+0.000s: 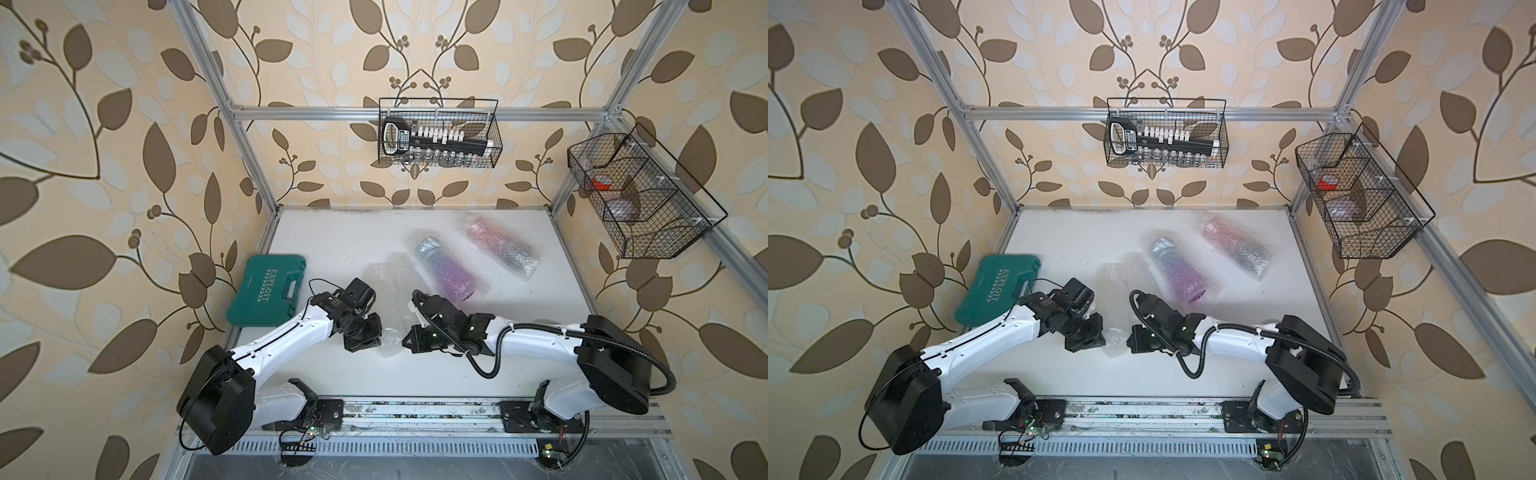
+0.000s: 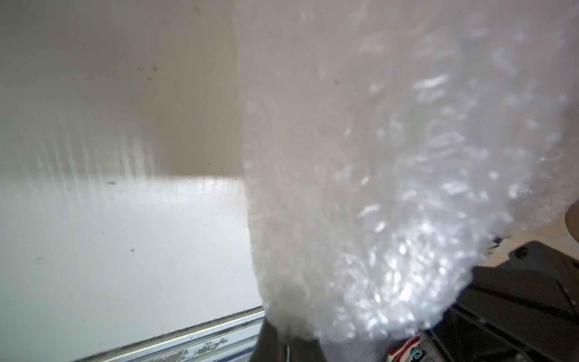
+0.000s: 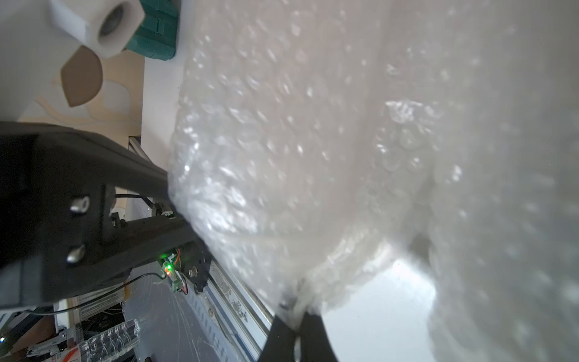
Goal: Unwrap the vase from the bubble wrap
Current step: Unwrap the bubble wrap at the center of the board.
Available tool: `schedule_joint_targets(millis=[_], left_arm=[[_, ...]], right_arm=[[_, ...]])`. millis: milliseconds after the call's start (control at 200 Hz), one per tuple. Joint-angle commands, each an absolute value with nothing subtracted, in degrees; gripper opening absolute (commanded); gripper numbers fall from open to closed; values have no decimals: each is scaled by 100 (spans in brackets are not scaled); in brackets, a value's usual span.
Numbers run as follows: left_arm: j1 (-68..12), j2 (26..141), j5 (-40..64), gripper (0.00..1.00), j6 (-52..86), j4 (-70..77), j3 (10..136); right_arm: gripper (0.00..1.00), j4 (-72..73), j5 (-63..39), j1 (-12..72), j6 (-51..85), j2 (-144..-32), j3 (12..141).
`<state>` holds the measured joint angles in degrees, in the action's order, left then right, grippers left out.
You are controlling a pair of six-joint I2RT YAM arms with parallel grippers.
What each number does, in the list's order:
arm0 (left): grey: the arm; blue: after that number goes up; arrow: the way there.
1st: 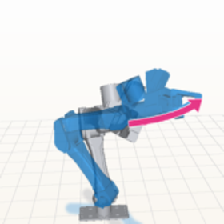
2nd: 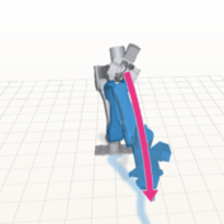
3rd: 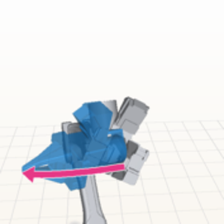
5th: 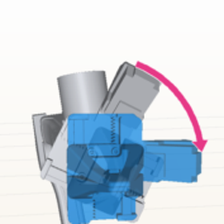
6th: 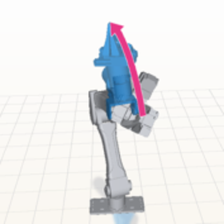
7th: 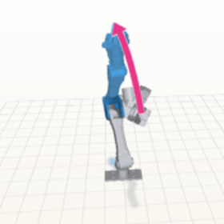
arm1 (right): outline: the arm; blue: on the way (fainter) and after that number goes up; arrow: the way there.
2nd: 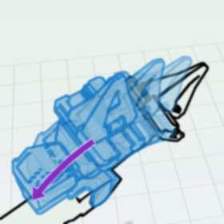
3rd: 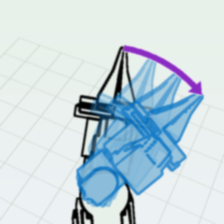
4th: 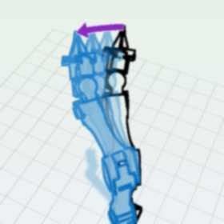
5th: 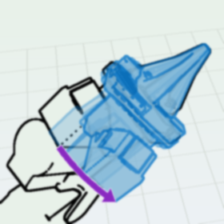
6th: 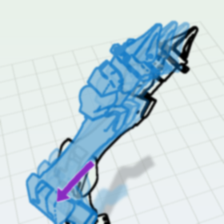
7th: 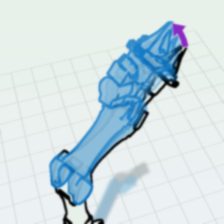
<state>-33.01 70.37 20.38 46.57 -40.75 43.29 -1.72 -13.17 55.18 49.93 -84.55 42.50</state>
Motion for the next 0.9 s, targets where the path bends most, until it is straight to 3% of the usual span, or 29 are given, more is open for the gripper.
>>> schedule_joint_targets(millis=[0, 255, 380, 555, 650, 750, 810, 895], left_arm=[[-3265, 6902, 1175, 0, 4535, -4710, 4465], [-3264, 6722, 924, 0, 4500, -4948, 4500], [-3268, 6604, 1200, 0, 4451, -4928, 4379], [-3268, 6363, 1672, 0, 4480, -5043, 4206], [-3269, 6135, 1723, 44, 4436, -5318, 4352], [-3268, 6109, 1526, 80, 4206, -5894, 4895], [-3264, 6222, 1338, 90, 4078, -6191, 5357], [-3228, 6538, 1105, 93, 3952, -6331, 5852]], right_arm=[[0, -553, -1051, 5470, 4998, -8129, 4043], [0, -900, -1003, 5422, 5105, -8186, 4006], [28, -1260, -1028, 5423, 4991, -8304, 4261], [44, -1853, -951, 5423, 4728, -8259, 4901], [49, -2074, -862, 5407, 4588, -8300, 5390], [53, -2244, -859, 5301, 4518, -8494, 5984], [56, -2177, -977, 5176, 4535, -8667, 6243], [54, -2017, -1223, 4954, 4446, -9033, 6621]])
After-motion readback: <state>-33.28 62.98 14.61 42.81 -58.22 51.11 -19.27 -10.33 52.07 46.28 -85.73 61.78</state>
